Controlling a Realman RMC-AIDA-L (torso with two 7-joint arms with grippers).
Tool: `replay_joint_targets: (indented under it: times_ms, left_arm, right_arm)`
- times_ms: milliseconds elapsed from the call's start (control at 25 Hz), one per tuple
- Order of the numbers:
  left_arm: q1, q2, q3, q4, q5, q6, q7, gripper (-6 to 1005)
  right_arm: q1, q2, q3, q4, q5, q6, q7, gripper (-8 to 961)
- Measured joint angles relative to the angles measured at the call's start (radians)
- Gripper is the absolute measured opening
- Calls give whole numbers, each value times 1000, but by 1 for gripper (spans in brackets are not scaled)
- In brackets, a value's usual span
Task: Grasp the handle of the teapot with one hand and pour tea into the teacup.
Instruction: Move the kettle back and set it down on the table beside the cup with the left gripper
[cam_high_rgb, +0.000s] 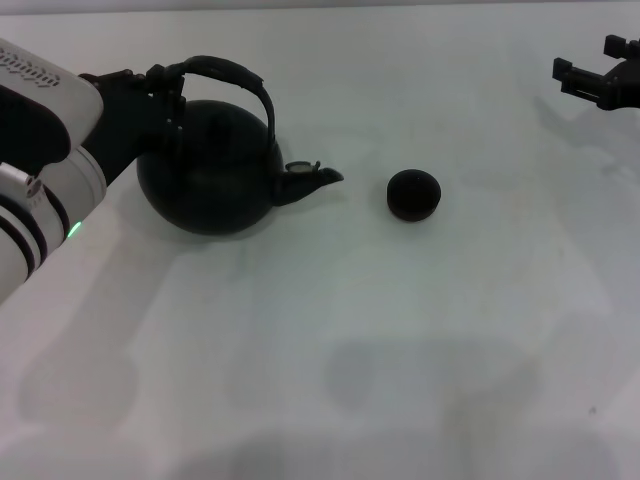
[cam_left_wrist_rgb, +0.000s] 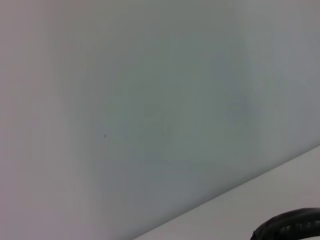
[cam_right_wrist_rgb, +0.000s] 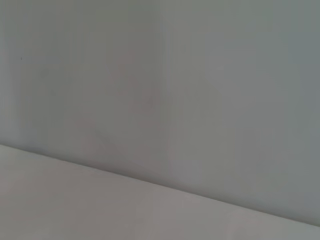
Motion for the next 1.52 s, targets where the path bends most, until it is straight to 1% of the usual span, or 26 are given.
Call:
replay_joint_targets:
  times_ms: [240, 600, 840, 1280, 1480, 1520]
  left_arm:
    - [0, 0, -1, -1, -1, 2, -1, 150]
    - [1, 0, -1, -13, -10, 10, -4, 156]
    - [7, 0, 0, -13, -15, 13, -3, 188]
    - [30, -1, 2, -13, -17, 7, -3, 321]
    - [38, 0, 7, -13, -18, -19, 1, 406]
    - [43, 0, 9, -12, -17, -29, 1, 452]
  right_arm:
    - [5, -1, -3, 0, 0, 0, 0, 860]
    - [3, -2, -3, 0, 0, -1, 2, 860]
    - [2, -2, -3, 0, 0, 3, 6, 860]
    - [-2, -2, -3, -1, 0, 6, 9, 860]
    - [-2, -2, -3, -2, 0, 6, 9, 860]
    - [-2, -2, -3, -2, 0, 6, 9, 860]
